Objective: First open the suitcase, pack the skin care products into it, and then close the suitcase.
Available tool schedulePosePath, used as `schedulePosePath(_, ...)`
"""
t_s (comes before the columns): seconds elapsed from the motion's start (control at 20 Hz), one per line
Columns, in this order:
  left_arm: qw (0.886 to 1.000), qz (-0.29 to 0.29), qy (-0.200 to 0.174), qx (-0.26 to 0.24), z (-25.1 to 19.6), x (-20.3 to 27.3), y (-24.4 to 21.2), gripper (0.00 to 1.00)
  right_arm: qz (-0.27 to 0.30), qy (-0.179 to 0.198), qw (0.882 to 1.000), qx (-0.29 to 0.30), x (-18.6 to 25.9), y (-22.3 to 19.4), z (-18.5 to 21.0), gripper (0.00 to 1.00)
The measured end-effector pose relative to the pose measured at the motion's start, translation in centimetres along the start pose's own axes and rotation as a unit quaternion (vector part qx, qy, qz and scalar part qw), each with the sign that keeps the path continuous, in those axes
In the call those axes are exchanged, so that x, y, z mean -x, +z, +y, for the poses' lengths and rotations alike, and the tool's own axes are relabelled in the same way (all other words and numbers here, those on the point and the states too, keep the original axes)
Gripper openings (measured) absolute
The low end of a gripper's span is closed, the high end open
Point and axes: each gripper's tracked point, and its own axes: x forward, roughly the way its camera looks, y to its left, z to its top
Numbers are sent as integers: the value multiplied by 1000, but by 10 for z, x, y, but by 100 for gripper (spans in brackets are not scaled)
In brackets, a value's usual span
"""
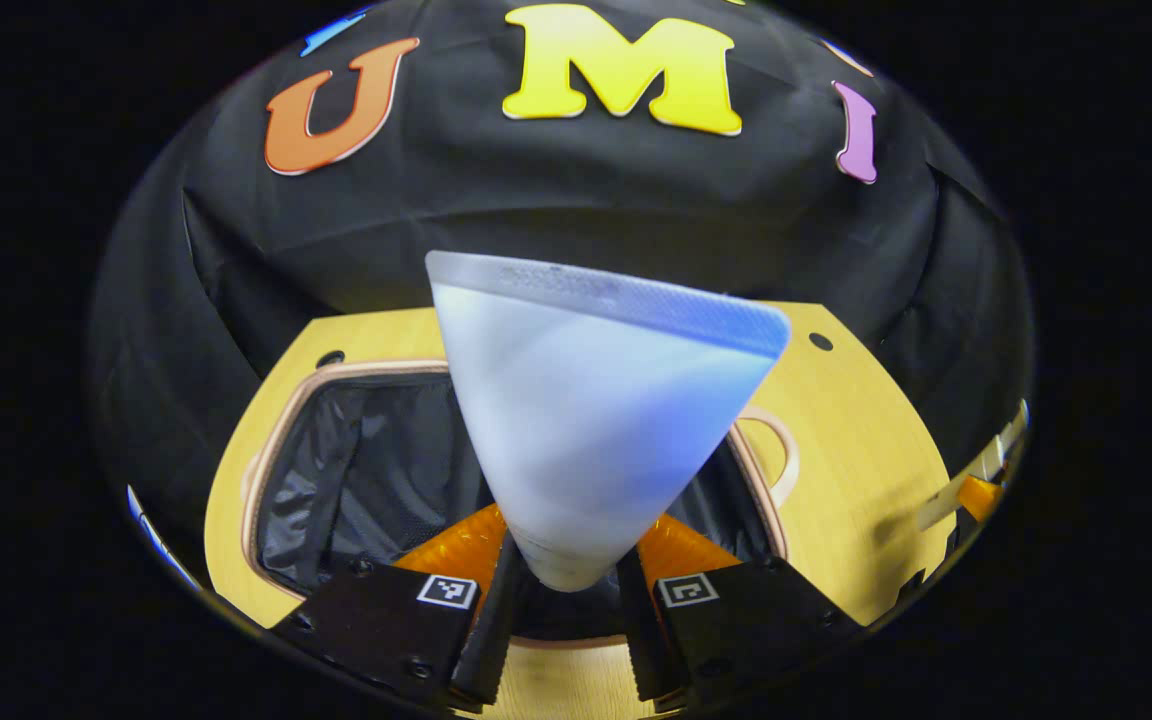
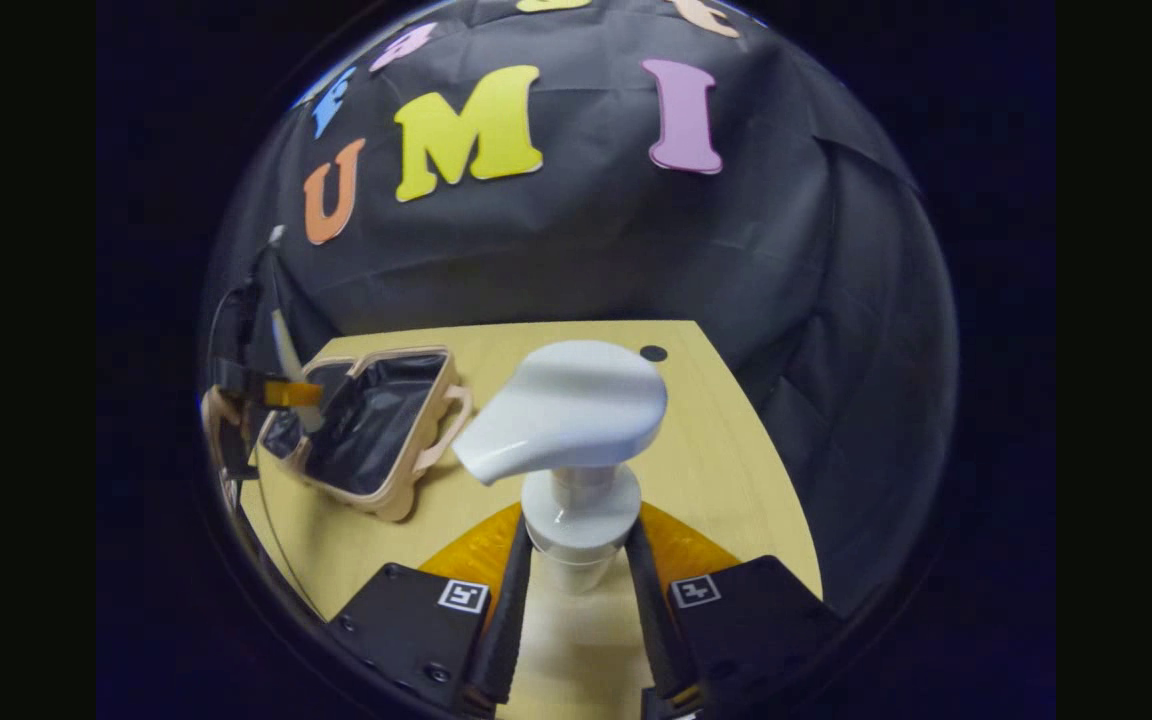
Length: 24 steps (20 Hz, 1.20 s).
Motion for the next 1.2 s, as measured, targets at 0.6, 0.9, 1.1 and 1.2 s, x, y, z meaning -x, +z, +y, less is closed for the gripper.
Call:
schedulePosePath(0.6,986,164,33,22,-4,-55,-61,51,43,-6,999,8,25,-41,11,49)
schedulePosePath(0.9,984,175,40,-9,-2,-71,-55,51,50,0,999,1,14,-41,8,49)
schedulePosePath(1.1,981,191,42,11,-2,-82,-66,50,49,3,999,5,8,-37,8,49)
schedulePosePath(1.2,981,188,44,17,-1,-80,-66,49,49,6,999,11,6,-34,11,49)
